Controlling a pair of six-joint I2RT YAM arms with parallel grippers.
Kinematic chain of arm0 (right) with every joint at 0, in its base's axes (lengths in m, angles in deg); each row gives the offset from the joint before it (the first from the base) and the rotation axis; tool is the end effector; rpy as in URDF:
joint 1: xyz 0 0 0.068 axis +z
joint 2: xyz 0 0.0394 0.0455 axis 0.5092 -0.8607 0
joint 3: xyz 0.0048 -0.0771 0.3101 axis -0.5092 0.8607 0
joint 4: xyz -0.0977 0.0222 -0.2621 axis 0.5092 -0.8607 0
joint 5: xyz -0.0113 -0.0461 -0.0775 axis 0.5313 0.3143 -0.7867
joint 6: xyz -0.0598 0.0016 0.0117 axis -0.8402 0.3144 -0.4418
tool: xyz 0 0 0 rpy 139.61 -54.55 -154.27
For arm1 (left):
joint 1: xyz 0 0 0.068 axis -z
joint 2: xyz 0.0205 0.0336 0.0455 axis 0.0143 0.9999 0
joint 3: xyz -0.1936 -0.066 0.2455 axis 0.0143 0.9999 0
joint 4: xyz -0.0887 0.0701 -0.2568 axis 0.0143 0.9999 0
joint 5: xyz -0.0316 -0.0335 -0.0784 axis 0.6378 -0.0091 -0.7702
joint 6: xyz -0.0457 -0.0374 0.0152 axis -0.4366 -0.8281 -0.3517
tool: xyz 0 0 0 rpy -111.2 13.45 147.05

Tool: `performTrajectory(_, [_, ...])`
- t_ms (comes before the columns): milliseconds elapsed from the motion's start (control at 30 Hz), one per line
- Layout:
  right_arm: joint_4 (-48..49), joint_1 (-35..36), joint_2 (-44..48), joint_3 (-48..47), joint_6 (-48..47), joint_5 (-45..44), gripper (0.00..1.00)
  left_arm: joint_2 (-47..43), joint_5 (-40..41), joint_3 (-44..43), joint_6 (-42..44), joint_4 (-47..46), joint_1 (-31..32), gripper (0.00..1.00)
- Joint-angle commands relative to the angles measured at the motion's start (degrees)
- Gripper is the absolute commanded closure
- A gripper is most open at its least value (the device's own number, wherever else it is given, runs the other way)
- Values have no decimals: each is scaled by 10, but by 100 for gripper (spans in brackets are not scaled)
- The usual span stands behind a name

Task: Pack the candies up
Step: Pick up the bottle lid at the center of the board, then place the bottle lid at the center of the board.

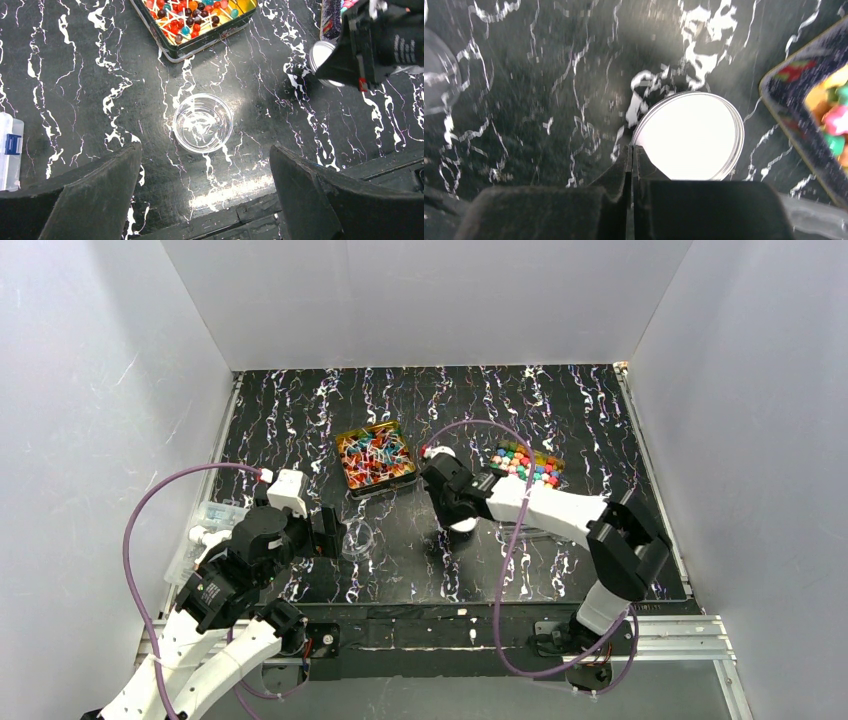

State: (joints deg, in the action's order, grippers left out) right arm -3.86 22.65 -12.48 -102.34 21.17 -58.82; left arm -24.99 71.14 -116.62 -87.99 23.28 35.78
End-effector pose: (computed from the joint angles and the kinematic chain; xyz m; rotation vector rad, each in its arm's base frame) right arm 0.2370 0.2984 0.2527 -0.5159 2.4635 0.2394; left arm 0.0718 -0.0391 0.3559 0.1450 1.9565 -0.3844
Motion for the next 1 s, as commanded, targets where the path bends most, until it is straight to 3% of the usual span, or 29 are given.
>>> performTrajectory(0, [-31, 34, 53, 40, 28, -33, 99, 7, 11, -2, -2, 7, 1, 1])
performTrajectory(433, [-58, 95, 159, 162, 102, -66, 99, 14, 10, -3, -1, 7, 1, 1])
performTrajectory(867, [-46, 128, 153, 216, 143, -80, 98, 22, 9, -4, -1, 7, 1, 1])
performTrajectory(967, [-38, 129, 148, 227, 144, -79, 91, 22, 9, -4, -1, 7, 1, 1])
